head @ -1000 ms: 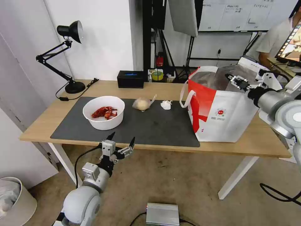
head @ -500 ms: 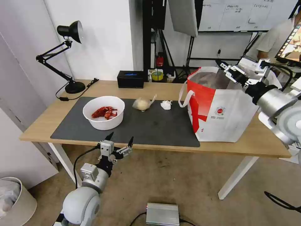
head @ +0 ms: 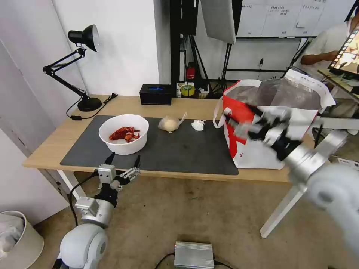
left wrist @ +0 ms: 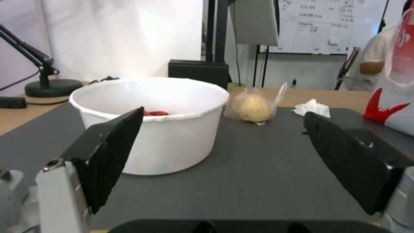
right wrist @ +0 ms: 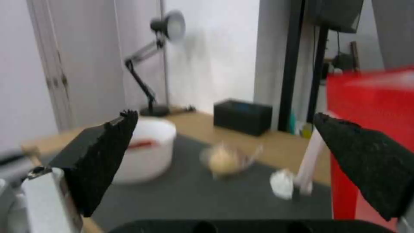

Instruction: Pick up the trash from the table and place it into the takeout bag.

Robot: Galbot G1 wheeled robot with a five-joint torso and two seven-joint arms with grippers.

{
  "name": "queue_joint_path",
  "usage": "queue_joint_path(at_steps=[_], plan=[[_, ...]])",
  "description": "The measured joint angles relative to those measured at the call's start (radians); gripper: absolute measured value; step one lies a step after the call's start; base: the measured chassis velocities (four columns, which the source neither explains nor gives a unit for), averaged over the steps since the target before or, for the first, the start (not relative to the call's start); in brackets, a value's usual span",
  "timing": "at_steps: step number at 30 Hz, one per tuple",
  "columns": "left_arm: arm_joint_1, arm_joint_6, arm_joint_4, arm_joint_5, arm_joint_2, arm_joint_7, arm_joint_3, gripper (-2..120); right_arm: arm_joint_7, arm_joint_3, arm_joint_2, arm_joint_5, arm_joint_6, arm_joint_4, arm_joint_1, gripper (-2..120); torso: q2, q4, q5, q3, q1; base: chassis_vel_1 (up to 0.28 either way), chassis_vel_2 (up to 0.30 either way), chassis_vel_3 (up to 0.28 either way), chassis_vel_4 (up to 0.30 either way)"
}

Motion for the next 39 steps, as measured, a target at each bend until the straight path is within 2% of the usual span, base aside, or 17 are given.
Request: queue_joint_path(at_steps=[2,7,10,14,19,28,39], plan=[[0.014,-0.014,-0.007,0.017,-0.007,0.015,-0.001,100,0.011,-0.022,0.033,-0.090,0.033,-0.001,-0.054,100,0.000,-0.0001,-0.0001,0.000,0.000,0.000,0.000,0.000,0.000],[0.015,-0.027,-0.002,0.029,0.001,0.023,0.000,100,0.032,-0.048,0.083,-0.176,0.084,-0.037,-0.107,100,0.000,0.0000,-0.0007,0.000,0.000,0.000,0.000,0.000,0.000],[0.041,-0.039,-0.007,0.001,0.065,0.025,-0.035,100,0.045,-0.088,0.171,-0.270,0.136,-0.061,-0.182,100,0.000,-0.0002,0.0000,0.000,0.000,0.000,0.000,0.000,0.000],[0.047,-0.044,-0.005,-0.024,0.114,0.025,-0.049,100,0.062,-0.128,0.232,-0.339,0.193,-0.092,-0.230,100,0.000,0.0000,-0.0001,0.000,0.000,0.000,0.000,0.000,0.000],[0.036,-0.053,0.026,-0.028,0.117,0.024,-0.038,100,0.086,-0.143,0.271,-0.379,0.238,-0.116,-0.260,100,0.000,-0.0001,-0.0002,0.000,0.000,0.000,0.000,0.000,0.000],[0.023,-0.066,0.084,0.021,0.060,0.027,0.017,100,0.123,-0.130,0.297,-0.381,0.297,-0.168,-0.265,100,0.000,-0.0002,-0.0002,0.000,0.000,0.000,0.000,0.000,0.000],[0.033,-0.072,0.098,0.053,0.023,0.033,0.024,100,0.130,-0.131,0.283,-0.365,0.304,-0.183,-0.251,100,0.000,-0.0001,0.0000,0.000,0.000,0.000,0.000,0.000,0.000]])
